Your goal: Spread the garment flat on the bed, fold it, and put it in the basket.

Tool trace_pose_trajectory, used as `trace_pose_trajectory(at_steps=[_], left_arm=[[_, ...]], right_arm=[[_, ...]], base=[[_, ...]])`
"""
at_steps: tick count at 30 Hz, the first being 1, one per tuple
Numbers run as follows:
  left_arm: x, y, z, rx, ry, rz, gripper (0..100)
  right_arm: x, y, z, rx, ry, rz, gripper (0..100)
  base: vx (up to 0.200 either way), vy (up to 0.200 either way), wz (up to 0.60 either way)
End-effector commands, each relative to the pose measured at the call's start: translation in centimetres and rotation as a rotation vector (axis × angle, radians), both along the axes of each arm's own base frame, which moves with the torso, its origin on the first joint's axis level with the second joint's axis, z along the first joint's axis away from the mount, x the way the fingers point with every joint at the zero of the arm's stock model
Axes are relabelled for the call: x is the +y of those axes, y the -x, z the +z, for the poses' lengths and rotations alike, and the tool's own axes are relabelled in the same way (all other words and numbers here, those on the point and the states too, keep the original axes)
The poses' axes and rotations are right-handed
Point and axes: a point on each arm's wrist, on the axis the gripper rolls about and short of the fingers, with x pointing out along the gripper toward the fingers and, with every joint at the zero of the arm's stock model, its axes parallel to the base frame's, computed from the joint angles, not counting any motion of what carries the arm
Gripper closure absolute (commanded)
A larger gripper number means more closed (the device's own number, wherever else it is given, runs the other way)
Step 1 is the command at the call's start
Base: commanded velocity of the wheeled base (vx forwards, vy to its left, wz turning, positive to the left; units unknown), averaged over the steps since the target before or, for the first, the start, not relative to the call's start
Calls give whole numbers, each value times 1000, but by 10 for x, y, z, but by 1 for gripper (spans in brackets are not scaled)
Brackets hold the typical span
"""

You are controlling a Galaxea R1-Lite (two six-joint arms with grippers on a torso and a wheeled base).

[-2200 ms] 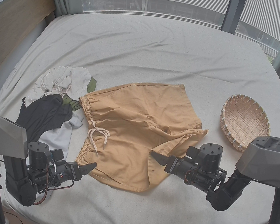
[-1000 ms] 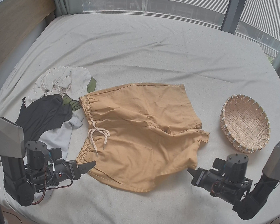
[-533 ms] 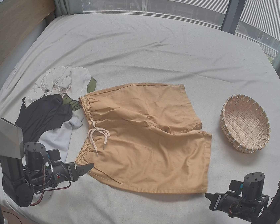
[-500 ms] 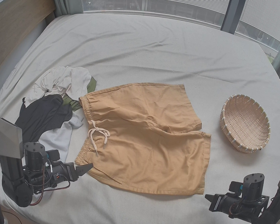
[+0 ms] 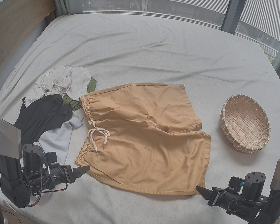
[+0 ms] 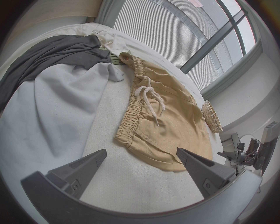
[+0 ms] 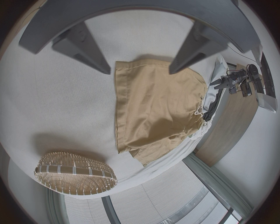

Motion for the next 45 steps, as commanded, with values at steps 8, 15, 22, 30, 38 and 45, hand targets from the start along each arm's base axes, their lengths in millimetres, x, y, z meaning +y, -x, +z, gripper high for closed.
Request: trace_pose_trajectory(at_steps=[8, 15, 22, 30, 38, 45], left_arm=[[-5, -16, -2, -4, 70, 41, 0], [-7, -35, -16, -10, 79, 52, 0], [-9, -49, -19, -40, 82, 72, 0], [-5, -47, -23, -15, 93, 109, 100], [14, 3, 8, 28, 93, 113, 100], [29, 24, 14, 54, 77, 133, 100]], right_arm=[[9, 4, -4, 15, 4, 44, 0], [8, 4, -2, 7, 1, 40, 0], [7, 3, -1, 3, -2, 31, 0], [6, 4, -3, 15, 2, 28, 0], [2, 2, -10, 45, 13, 9, 0], [2, 3, -12, 58, 14, 12, 0]], base=[[0, 0, 0], [0, 0, 0], [0, 0, 0], [0, 0, 0], [0, 0, 0], [0, 0, 0]])
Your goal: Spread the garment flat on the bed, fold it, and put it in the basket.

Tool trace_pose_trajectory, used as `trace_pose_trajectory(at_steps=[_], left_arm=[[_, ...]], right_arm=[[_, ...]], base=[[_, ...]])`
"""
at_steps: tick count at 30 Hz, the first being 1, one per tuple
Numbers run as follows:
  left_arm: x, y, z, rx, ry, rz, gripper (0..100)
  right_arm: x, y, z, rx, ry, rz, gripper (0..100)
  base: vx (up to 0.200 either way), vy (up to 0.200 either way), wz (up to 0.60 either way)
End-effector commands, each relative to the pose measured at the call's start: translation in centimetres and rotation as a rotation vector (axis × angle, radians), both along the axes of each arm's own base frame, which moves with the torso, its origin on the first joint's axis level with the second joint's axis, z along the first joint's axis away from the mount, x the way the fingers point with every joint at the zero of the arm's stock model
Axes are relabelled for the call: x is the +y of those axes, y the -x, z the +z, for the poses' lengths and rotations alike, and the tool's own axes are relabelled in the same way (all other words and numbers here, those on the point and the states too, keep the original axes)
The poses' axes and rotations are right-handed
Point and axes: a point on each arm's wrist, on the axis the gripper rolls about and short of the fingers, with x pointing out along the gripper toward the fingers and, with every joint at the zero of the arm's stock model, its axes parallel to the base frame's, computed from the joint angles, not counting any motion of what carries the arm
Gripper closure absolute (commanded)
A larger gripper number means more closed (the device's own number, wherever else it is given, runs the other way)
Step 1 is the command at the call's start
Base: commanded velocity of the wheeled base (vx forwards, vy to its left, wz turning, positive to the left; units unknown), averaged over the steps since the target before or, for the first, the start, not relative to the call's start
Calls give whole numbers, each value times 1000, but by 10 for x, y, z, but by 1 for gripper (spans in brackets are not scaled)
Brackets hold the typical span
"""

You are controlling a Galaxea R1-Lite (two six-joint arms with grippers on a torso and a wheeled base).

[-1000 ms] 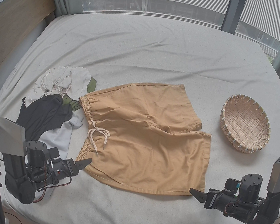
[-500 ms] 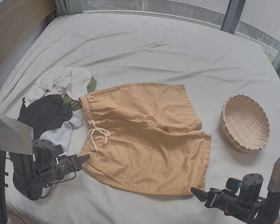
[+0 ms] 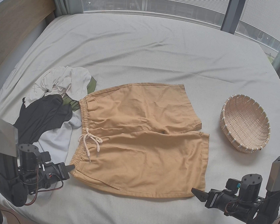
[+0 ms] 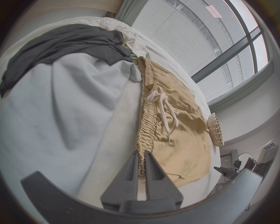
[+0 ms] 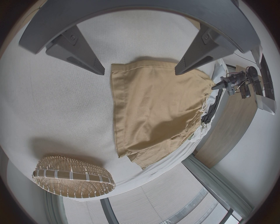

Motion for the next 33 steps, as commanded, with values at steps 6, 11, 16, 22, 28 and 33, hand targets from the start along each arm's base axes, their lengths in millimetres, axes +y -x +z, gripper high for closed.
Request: trace_pose_trajectory(at_steps=[6, 11, 16, 22, 28, 33], left_arm=[[8, 14, 6, 6, -18, 8, 100], [6, 13, 7, 2, -18, -2, 100], [5, 14, 7, -1, -18, -4, 100], [5, 14, 8, -3, -17, -4, 100], [5, 15, 7, 2, -19, -3, 100], [5, 15, 7, 5, -19, -3, 100]], right_arm=[[0, 4, -11, 74, -7, -10, 0], [2, 3, -18, 110, -12, -13, 0], [4, -2, -30, 143, 2, -15, 0], [9, -12, -36, 136, -16, -23, 0], [11, -18, -35, 119, -41, -39, 100], [10, -18, -37, 127, -37, -43, 100]], base=[[0, 0, 0], [0, 0, 0], [0, 0, 0], [0, 0, 0], [0, 0, 0], [0, 0, 0]])
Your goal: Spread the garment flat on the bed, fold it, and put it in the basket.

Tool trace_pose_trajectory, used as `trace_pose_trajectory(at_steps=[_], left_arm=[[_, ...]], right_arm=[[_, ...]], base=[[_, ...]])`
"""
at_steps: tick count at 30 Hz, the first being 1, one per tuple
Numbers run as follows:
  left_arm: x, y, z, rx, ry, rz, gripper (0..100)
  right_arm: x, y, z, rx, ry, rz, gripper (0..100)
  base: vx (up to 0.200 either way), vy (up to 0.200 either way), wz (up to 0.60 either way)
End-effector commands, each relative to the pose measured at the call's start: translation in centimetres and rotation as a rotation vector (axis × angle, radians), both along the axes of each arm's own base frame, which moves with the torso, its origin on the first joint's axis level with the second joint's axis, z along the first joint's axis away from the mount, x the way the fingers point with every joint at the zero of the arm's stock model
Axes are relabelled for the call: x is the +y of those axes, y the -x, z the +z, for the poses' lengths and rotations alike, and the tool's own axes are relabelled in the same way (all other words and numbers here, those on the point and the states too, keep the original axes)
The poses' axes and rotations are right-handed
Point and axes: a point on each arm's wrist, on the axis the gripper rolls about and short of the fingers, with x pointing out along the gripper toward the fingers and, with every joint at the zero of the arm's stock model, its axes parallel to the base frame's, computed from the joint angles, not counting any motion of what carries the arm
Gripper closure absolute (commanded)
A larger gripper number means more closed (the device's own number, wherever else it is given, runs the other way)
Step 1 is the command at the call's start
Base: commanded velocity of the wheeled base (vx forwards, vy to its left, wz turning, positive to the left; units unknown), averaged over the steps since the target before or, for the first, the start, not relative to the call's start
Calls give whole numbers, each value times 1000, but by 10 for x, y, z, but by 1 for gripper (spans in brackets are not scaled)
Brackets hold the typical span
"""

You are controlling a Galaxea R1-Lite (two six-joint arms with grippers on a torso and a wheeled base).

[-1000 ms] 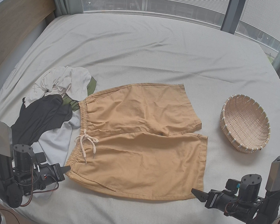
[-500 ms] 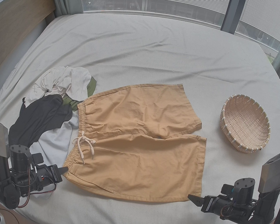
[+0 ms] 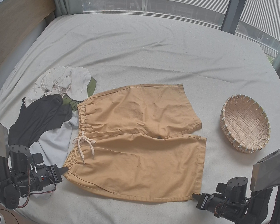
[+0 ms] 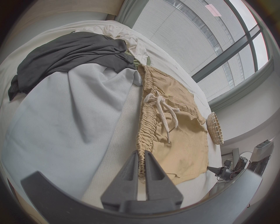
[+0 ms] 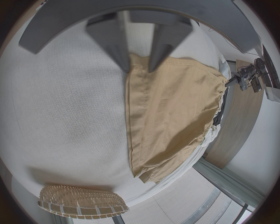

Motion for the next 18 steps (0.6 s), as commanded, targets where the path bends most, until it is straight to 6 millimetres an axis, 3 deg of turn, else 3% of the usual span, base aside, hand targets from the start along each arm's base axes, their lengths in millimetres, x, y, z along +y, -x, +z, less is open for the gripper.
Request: trace_pose_trajectory(at_steps=[1, 10, 18], left_arm=[[0, 0, 0, 3, 0, 0, 100], [2, 7, -3, 35, 0, 5, 100], [2, 12, -15, 105, -14, -8, 100]], right_arm=[[-1, 0, -2, 6, 3, -2, 100], [-11, 23, 32, -57, -9, 16, 100], [-18, 32, 36, -1, 55, 29, 100]], base=[[0, 0, 0], [0, 0, 0], [0, 0, 0]])
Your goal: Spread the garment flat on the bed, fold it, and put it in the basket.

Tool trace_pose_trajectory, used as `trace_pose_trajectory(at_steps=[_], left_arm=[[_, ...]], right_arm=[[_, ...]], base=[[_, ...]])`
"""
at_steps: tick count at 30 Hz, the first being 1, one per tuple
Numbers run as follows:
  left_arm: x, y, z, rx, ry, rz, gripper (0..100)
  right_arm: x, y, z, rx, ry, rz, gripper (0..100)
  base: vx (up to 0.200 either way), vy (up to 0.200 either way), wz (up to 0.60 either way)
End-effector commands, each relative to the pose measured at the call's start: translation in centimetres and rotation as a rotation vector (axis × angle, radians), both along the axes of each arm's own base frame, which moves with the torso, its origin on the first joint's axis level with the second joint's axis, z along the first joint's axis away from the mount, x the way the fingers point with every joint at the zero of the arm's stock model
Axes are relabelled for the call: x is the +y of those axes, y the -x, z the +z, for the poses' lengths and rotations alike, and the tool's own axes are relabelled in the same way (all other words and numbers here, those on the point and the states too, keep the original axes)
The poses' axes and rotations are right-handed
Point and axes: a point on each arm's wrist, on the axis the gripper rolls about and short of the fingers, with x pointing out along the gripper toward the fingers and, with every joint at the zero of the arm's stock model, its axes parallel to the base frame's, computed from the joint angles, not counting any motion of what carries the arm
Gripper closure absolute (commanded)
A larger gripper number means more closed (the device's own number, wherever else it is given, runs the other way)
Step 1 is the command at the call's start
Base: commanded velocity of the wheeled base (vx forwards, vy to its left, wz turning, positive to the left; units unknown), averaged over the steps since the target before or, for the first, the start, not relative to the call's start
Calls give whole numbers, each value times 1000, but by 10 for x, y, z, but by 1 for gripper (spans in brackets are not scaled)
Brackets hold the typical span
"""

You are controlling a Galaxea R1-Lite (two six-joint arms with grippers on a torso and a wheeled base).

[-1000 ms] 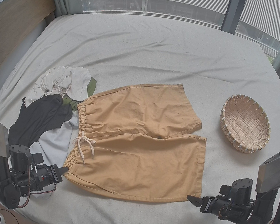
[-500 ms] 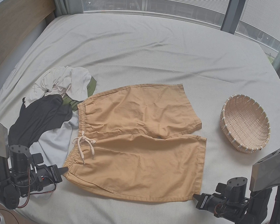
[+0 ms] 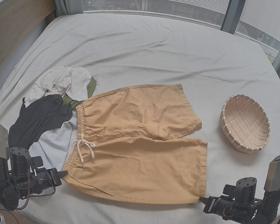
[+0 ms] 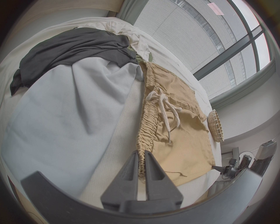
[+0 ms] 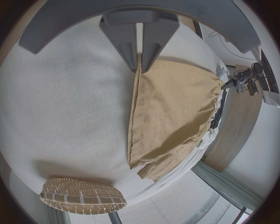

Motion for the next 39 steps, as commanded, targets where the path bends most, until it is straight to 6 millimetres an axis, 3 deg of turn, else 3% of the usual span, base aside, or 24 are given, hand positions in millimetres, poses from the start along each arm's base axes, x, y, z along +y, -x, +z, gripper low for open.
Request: trace_pose_trajectory(at_steps=[1, 7, 18, 23, 31, 39], left_arm=[[1, 5, -11, 61, -23, -12, 100], [-1, 11, -17, 118, -90, -76, 100], [-6, 37, 4, 189, -108, -216, 100], [-2, 35, 4, 171, -117, -199, 100], [-4, 12, 36, -169, -5, -109, 100], [-7, 0, 58, -291, 50, -71, 100]], right_arm=[[-5, 9, 14, -31, 7, 8, 100], [-7, 19, 17, 20, 49, 34, 100], [-10, 28, 19, 65, 92, 64, 100], [-9, 25, 25, 12, 65, 67, 100], [0, -3, 77, -424, -122, 62, 100], [9, -37, 107, -598, -182, 38, 100]], base=[[0, 0, 0], [0, 0, 0], [0, 0, 0], [0, 0, 0], [0, 0, 0], [0, 0, 0]])
